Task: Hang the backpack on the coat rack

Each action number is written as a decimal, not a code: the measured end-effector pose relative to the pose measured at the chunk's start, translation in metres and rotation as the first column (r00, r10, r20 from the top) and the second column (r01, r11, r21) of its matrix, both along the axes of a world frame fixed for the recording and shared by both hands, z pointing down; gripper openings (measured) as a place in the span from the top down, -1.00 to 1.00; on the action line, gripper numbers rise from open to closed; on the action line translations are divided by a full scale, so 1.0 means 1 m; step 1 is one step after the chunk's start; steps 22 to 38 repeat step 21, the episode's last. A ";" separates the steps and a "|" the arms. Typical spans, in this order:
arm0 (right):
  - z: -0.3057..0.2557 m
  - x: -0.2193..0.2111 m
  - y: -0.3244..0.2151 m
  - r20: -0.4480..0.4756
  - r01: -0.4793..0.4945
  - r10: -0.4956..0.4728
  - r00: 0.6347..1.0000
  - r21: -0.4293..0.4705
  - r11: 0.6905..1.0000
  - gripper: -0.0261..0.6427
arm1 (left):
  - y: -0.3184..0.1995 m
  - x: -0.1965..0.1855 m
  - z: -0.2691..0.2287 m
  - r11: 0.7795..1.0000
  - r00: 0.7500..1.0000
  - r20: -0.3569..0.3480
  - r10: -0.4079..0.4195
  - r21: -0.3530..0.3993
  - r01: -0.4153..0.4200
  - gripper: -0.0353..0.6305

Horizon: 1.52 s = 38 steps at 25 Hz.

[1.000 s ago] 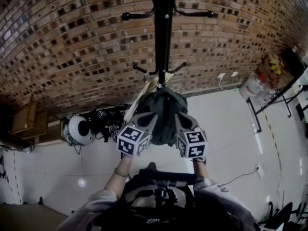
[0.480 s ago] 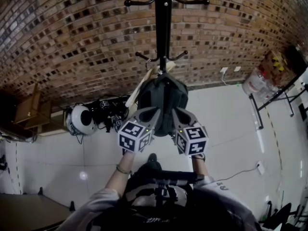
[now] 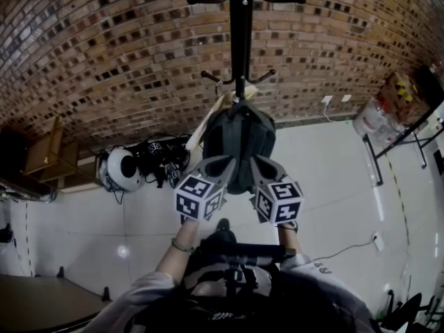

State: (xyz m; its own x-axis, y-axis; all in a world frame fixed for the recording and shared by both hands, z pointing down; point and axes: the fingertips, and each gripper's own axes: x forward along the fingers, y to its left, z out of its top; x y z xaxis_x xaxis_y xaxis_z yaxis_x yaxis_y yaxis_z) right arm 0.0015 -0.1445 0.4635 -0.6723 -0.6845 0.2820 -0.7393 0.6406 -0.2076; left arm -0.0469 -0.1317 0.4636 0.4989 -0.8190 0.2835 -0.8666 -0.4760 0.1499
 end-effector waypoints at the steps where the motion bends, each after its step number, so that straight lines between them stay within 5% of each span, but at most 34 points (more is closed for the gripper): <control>1: 0.001 -0.001 0.001 0.001 -0.001 0.001 1.000 -0.003 1.000 0.89 | 0.001 0.000 0.001 1.000 1.000 -0.002 0.001 -0.002 -0.001 0.88; 38: 0.011 -0.007 0.013 -0.005 0.010 -0.010 1.000 -0.018 1.000 0.89 | 0.010 0.003 0.011 1.000 1.000 -0.009 -0.005 -0.013 0.004 0.88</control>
